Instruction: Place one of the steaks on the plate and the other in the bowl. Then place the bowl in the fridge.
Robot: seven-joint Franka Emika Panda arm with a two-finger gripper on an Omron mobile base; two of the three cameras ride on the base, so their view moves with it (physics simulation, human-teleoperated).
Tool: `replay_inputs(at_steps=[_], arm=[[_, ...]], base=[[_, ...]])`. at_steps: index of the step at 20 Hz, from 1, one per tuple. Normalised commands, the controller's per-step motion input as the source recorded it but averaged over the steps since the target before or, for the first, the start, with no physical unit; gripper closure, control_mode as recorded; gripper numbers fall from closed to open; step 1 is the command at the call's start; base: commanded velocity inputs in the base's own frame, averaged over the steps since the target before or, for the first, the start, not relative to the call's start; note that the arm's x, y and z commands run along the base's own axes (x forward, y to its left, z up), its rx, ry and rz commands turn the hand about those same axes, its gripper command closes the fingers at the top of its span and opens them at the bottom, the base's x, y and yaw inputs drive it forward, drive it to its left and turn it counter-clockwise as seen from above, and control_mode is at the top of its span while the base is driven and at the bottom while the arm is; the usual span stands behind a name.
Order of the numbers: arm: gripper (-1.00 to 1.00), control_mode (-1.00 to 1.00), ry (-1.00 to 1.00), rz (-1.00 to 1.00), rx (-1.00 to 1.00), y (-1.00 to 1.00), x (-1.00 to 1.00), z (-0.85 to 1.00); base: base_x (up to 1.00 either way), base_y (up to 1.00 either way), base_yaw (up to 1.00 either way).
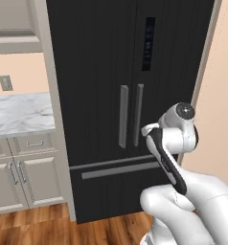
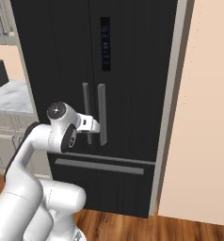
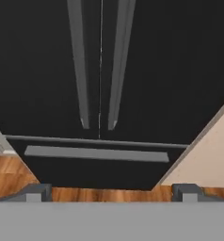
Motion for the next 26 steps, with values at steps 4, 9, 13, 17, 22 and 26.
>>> replay_inputs(at_steps=[4, 9, 13, 17, 22, 26], arm=[[-1.00, -1.00, -0.03, -0.04, -0.17, 0.17, 0.28, 0.60], [-1.00, -1.00, 0.11, -0.02, 0.17, -0.14, 0.49, 0.02], [-1.00, -1.00, -0.02, 0.00, 0.06, 0.02, 0.41, 0.00], [-1.00, -1.00, 0.00, -0.03, 0.00, 0.00, 0.73, 0.05], [-1.00, -1.00, 0.00, 0.00, 0.00, 0.00, 0.57, 0.00], [-1.00, -1.00, 0.01, -0.03, 0.00, -0.07, 0.63, -0.05]], base=[[0.00, 0.00, 0.00], [0.00, 0.00, 0.00], [0.00, 0.00, 0.00], [0.00, 0.00, 0.00], [0.00, 0.00, 0.00], [0.00, 0.00, 0.00]])
